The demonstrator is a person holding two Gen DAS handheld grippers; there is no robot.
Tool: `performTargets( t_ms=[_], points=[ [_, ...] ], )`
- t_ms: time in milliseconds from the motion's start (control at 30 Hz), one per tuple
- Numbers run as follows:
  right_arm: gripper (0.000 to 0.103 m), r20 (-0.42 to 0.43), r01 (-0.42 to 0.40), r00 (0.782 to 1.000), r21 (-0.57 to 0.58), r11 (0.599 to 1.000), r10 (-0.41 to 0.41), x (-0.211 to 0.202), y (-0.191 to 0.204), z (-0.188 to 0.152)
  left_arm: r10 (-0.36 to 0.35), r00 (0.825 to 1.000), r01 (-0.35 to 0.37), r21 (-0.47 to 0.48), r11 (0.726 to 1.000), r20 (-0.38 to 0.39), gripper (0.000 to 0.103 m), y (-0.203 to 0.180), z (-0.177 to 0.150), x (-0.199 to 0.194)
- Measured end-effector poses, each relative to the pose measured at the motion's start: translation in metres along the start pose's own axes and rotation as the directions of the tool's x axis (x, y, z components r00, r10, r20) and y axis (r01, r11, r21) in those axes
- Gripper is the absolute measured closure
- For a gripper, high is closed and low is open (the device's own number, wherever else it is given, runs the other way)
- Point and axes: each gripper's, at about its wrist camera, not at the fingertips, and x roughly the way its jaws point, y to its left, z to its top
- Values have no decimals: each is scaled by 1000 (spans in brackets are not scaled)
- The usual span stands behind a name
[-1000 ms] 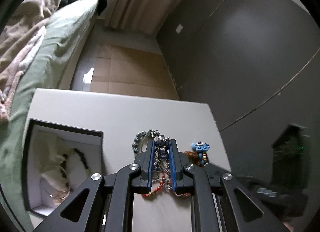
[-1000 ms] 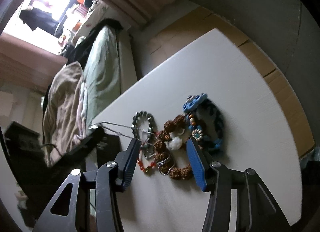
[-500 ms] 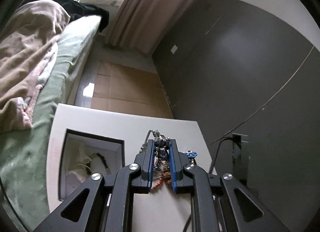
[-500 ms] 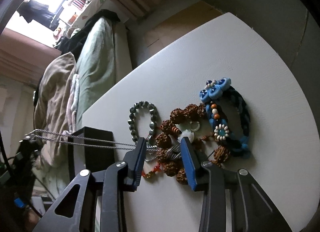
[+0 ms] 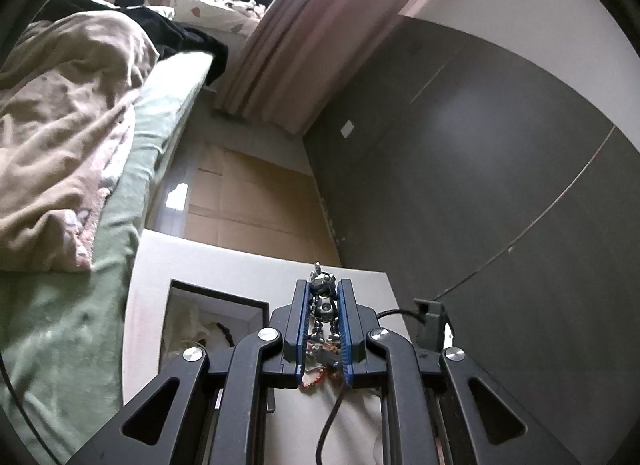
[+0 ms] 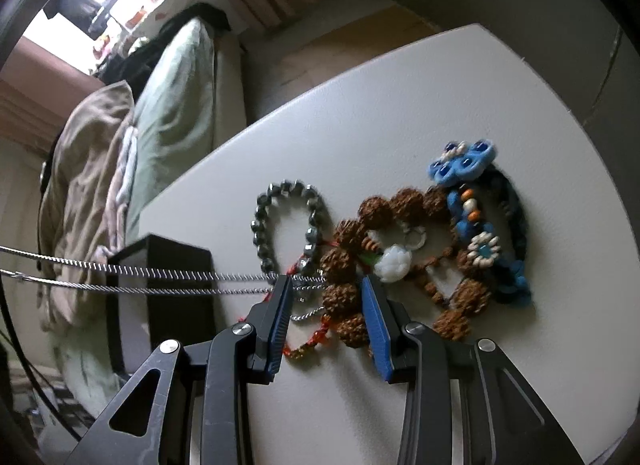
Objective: Organize jewelry
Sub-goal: 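Grasp the brown bead bracelet with the right tool while the left tool holds the chain up, then carry the brown bead bracelet into the box and open the right tool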
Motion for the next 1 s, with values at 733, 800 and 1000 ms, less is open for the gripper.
performTargets(
  t_ms=[733,800,1000],
  points=[
    [82,74,-310,950,98,946,304,-69,-57,6,31,997,-40,131,991,73,89,-49,8,-33],
    [82,80,-353,935,128,927,345,-70,-61,6,36,996,-48,159,986,82,89,-63,10,-39],
    [82,102,-470,882,126,874,460,-82,-55,3,49,990,-78,219,973,135,89,-95,18,-67]
  ],
)
